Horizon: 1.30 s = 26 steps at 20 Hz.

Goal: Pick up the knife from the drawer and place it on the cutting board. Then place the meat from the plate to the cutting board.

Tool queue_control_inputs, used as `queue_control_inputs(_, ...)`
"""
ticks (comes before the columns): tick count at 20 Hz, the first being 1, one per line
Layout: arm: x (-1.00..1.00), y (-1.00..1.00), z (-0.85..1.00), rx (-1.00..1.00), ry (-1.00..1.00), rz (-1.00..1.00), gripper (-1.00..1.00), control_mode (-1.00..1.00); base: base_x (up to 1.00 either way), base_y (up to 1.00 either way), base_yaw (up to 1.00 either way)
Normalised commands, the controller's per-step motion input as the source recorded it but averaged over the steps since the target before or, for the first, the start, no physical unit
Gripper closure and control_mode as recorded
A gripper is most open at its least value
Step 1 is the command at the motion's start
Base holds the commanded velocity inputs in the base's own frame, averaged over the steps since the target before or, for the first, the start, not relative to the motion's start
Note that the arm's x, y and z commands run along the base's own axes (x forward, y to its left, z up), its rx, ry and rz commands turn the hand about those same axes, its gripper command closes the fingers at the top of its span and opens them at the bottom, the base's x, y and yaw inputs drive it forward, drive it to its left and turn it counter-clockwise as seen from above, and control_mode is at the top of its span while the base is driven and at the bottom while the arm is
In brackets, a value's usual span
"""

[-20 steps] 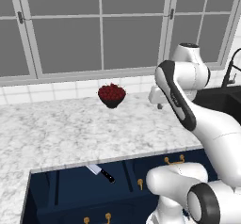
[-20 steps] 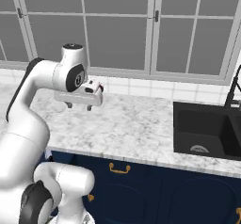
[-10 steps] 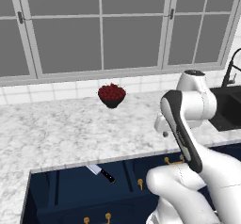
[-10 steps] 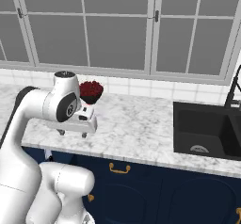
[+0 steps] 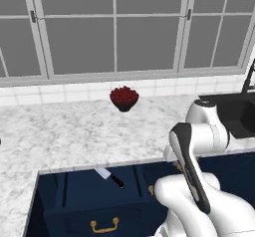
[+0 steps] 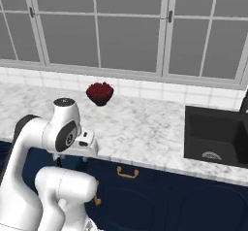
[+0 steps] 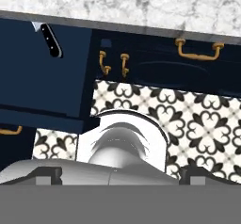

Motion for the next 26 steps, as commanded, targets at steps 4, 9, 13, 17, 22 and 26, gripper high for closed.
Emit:
queue_control_inputs(4,0.00,0.00,0.00,0.00,0.00,0.00,-1.00,1.00,-0.06,-0.40,0.49)
queue_control_inputs(9,0.00,0.00,0.00,0.00,0.00,0.00,-1.00,1.00,-0.07,-0.63,0.60)
queue_control_inputs(13,0.00,0.00,0.00,0.00,0.00,0.00,-1.00,1.00,-0.41,-0.28,0.53)
queue_control_inputs(17,0.00,0.00,0.00,0.00,0.00,0.00,-1.00,1.00,-0.35,0.02,0.40)
queue_control_inputs(22,0.00,0.00,0.00,0.00,0.00,0.00,-1.00,1.00,-0.25,-0.07,0.35)
queue_control_inputs(26,0.00,0.00,0.00,0.00,0.00,0.00,-1.00,1.00,-0.16,-0.58,0.26)
